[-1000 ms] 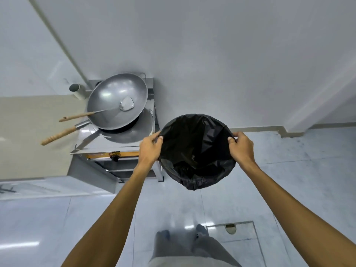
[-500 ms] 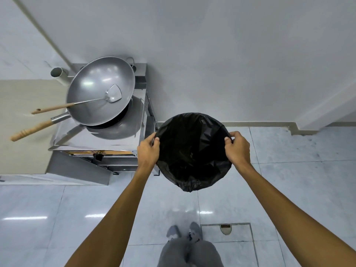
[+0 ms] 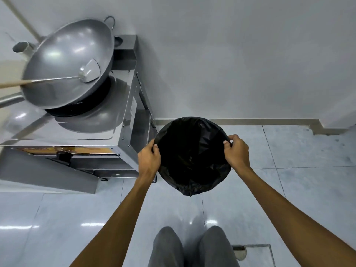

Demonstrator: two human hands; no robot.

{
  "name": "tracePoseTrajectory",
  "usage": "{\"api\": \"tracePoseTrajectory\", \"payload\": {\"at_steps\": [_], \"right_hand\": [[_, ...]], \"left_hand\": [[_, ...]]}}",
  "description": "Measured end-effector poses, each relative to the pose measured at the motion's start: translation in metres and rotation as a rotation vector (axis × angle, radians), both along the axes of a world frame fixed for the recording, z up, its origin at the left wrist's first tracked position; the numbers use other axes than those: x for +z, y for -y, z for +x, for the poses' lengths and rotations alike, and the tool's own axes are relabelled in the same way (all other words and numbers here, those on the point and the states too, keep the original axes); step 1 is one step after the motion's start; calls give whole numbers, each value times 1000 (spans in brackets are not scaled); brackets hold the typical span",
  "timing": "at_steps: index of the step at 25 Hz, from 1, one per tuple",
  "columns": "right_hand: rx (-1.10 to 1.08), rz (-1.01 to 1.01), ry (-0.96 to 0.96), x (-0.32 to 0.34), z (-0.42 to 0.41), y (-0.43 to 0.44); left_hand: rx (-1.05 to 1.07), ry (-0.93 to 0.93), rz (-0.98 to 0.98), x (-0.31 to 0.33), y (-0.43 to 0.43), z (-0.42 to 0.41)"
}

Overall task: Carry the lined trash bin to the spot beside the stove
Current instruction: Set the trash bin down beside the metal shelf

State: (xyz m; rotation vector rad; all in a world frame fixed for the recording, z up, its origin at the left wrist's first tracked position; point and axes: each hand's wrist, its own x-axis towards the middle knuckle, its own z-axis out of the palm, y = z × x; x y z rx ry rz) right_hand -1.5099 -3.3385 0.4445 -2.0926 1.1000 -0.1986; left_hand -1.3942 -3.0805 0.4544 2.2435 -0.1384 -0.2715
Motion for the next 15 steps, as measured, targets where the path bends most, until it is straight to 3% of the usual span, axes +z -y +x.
{"api": "tracePoseTrajectory", "payload": {"at_steps": [15], "right_hand": [[60,-40,12,-338,53,-2]], "left_hand": [[36,29,48,-334,3,47]]}}
